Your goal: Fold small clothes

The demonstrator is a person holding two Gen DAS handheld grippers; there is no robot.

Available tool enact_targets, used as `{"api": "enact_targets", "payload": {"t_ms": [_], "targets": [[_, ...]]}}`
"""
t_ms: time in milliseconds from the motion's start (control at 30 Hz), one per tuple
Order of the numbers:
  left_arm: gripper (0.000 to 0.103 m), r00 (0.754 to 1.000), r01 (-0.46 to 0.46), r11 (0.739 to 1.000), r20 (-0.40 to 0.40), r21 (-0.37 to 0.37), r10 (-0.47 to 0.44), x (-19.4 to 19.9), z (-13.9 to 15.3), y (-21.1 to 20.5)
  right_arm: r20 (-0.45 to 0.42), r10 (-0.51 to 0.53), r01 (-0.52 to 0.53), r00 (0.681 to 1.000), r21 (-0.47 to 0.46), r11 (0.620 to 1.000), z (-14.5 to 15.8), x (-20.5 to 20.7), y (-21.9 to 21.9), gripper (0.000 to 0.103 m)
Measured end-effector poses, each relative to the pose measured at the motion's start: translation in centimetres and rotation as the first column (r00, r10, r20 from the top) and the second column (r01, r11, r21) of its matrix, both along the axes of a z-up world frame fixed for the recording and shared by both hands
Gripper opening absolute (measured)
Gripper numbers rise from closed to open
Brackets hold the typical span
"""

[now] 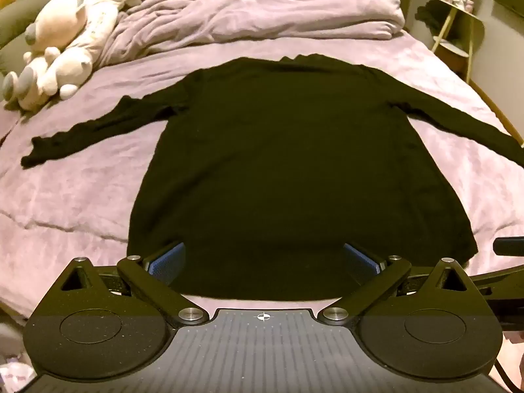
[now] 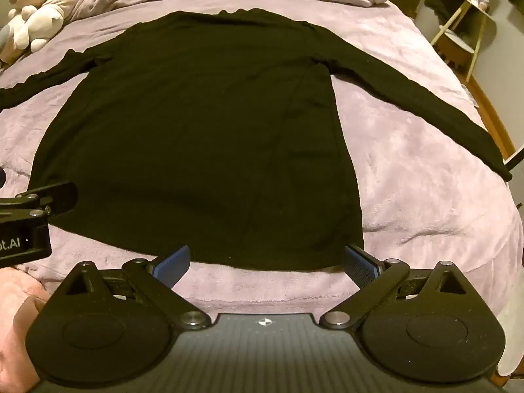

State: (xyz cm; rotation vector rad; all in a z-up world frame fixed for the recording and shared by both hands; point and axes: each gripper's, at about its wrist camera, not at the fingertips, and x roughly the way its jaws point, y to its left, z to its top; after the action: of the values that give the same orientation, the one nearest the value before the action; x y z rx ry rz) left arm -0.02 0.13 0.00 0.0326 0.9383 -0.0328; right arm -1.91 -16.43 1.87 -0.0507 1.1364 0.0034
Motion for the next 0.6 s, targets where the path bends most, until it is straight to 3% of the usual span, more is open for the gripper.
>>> {"api": "enact_targets", "payload": {"t_ms": [333, 600], "targets": [[0.103, 1.0, -0.001, 1.0, -0.019, 0.003, 0.001, 0.1, -0.2, 0.0, 0.002, -0.01, 0.01, 1.0, -0.003, 1.0, 1.3, 0.4, 0.2, 0.099], [0.103, 1.0, -0.003, 1.0, -0.025, -0.003, 0.003, 0.1, -0.2, 0.1, 0.013, -0.003, 0.003, 1.0, -0.001, 1.0, 0.4, -0.1, -0.1, 0.099]]}}
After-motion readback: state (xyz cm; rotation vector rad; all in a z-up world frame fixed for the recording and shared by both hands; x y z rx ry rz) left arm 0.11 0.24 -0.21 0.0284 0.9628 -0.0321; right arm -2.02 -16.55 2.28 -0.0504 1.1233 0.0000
